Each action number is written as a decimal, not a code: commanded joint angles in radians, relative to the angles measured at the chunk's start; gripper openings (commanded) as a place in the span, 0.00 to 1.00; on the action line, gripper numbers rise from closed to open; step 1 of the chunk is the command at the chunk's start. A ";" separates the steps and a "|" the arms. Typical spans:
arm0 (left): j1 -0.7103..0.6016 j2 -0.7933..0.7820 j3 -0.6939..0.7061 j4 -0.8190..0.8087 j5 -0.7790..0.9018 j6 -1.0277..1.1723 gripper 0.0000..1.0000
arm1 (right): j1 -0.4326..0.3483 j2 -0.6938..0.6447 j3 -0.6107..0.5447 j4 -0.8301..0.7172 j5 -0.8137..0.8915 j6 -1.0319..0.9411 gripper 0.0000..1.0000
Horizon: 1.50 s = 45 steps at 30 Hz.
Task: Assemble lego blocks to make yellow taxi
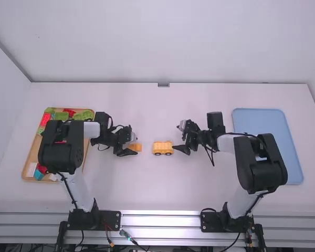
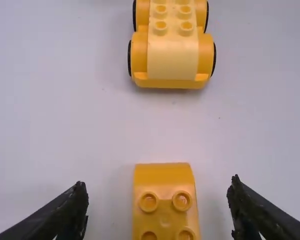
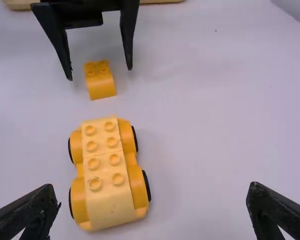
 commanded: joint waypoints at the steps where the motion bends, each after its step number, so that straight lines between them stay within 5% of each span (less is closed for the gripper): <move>1: -0.001 0.008 -0.012 -0.011 0.014 0.015 0.64 | 0.000 -0.018 -0.010 0.002 -0.024 0.042 0.99; 21: 0.023 0.008 -0.058 0.076 -0.061 -0.061 0.55 | -0.003 -0.018 -0.010 0.003 -0.024 0.042 0.99; 34: 0.021 0.008 -0.058 0.076 -0.061 -0.069 0.22 | 0.000 -0.018 -0.010 0.002 -0.024 0.042 0.99; 44: 0.021 0.008 -0.058 0.135 -0.064 -0.198 0.22 | -0.001 -0.018 -0.010 -0.040 0.040 0.037 0.99; 45: 0.021 0.007 -0.058 0.153 -0.065 -0.230 0.28 | -0.001 -0.018 -0.010 -0.047 0.048 0.037 0.99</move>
